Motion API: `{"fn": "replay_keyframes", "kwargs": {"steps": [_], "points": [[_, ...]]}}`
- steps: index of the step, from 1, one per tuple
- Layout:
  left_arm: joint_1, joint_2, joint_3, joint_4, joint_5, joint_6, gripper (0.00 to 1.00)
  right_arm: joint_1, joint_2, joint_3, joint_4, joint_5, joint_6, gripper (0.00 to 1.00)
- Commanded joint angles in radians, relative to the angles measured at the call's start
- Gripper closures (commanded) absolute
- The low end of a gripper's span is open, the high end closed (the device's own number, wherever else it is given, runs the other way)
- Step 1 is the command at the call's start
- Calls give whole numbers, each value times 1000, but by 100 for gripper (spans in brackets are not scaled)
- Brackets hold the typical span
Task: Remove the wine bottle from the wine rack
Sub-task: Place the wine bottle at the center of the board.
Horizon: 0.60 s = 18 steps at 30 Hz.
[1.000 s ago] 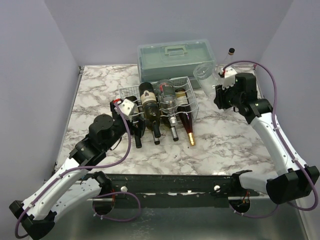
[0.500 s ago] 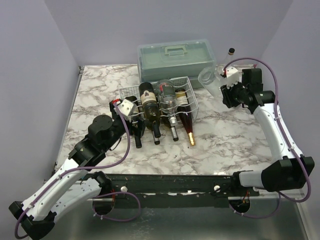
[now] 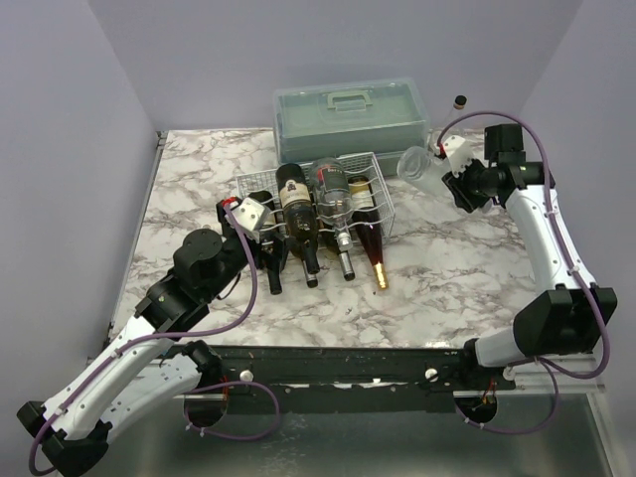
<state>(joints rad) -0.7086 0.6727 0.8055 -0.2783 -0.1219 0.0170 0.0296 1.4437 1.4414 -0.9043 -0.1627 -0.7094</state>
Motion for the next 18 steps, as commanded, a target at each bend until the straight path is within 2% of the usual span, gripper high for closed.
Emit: {"fn": "replay_keyframes", "kwargs": {"steps": [1, 11, 18], "points": [[3, -13, 17, 3, -11, 7, 1, -4, 7, 107, 71, 15, -122, 100], [3, -12, 17, 3, -10, 8, 1, -5, 92, 208, -37, 87, -259, 100], [3, -15, 18, 5, -10, 8, 1, -5, 120, 202, -48, 179, -375, 100]]}}
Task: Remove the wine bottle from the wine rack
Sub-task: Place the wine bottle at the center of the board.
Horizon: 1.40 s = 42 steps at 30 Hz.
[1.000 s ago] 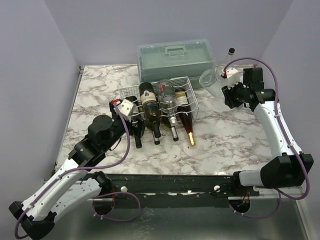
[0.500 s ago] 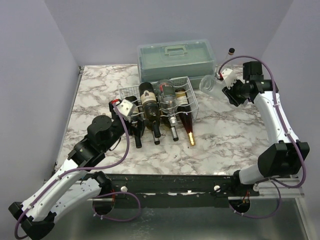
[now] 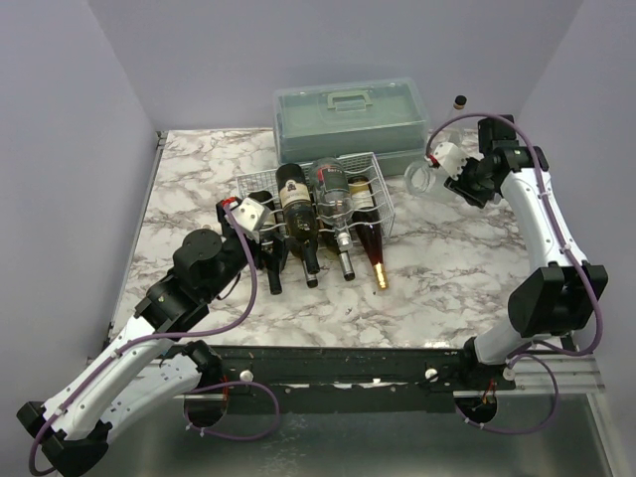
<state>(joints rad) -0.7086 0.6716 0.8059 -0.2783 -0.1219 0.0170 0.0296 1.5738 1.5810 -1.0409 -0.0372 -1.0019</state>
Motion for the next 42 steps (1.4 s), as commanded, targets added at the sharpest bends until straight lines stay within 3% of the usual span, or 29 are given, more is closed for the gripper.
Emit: {"fn": "replay_keyframes", "kwargs": {"steps": [1, 23, 42], "points": [[3, -14, 17, 4, -10, 8, 1, -5, -9, 56, 90, 70, -105, 100], [3, -15, 16, 5, -12, 11, 1, -5, 11, -35, 98, 296, -555, 100], [3, -13, 17, 4, -1, 8, 1, 5, -20, -216, 257, 511, -971, 100]]}}
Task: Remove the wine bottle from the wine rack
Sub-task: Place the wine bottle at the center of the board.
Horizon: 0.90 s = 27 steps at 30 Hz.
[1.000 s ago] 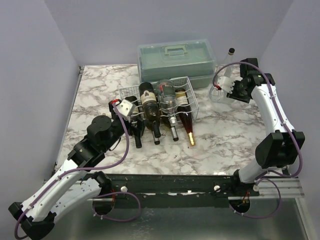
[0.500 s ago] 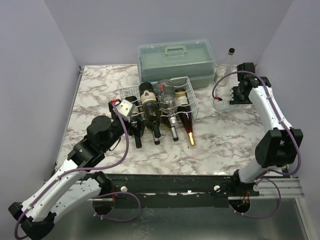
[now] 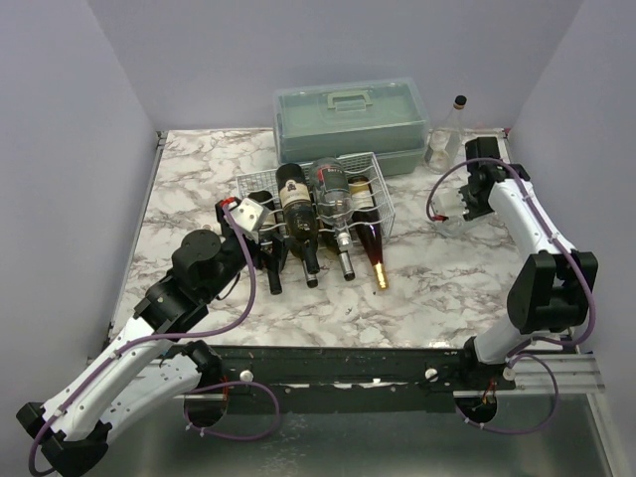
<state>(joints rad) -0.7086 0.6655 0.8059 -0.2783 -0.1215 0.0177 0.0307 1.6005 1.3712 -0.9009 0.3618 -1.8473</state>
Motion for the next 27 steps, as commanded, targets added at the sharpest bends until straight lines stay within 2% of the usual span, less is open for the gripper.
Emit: {"fn": "replay_keyframes", "kwargs": {"steps": [1, 8, 11, 15, 27], "points": [[3, -8, 18, 5, -1, 8, 1, 8, -52, -14, 126, 119, -155, 100], [3, -11, 18, 5, -4, 9, 1, 55, -70, -67, 169, 185, -272, 99], [4, -14, 18, 5, -3, 8, 1, 81, -59, -74, 170, 225, -276, 88], [3, -18, 18, 4, 0, 10, 1, 108, -46, -77, 178, 246, -264, 67], [4, -20, 18, 5, 8, 5, 1, 156, -31, -73, 191, 231, -229, 39]]}}
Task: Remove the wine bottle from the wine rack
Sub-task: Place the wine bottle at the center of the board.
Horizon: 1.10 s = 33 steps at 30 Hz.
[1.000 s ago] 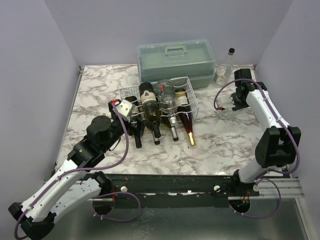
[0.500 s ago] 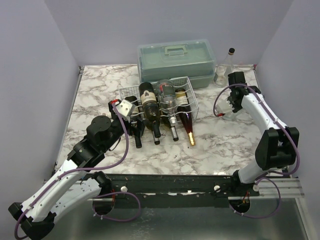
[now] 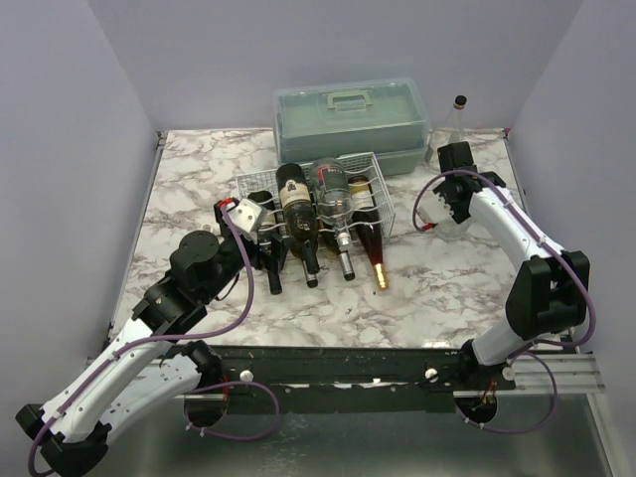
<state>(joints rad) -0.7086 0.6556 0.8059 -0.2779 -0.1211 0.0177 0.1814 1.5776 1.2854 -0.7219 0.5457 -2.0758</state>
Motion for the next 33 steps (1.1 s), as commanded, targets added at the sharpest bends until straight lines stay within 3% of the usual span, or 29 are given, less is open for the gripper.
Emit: {"fn": "replay_keyframes", "kwargs": {"steps": [1, 11, 16, 33], "points": [[3, -10, 18, 5, 8, 5, 1, 6, -10, 13, 16, 40, 4, 37], [3, -16, 16, 4, -3, 9, 1, 12, -30, 102, -50, -26, 159, 25], [4, -14, 16, 5, -5, 9, 1, 12, -91, 94, -14, -94, 194, 8], [4, -10, 15, 7, -8, 10, 1, 10, -280, 78, -119, -286, 557, 7]]}}
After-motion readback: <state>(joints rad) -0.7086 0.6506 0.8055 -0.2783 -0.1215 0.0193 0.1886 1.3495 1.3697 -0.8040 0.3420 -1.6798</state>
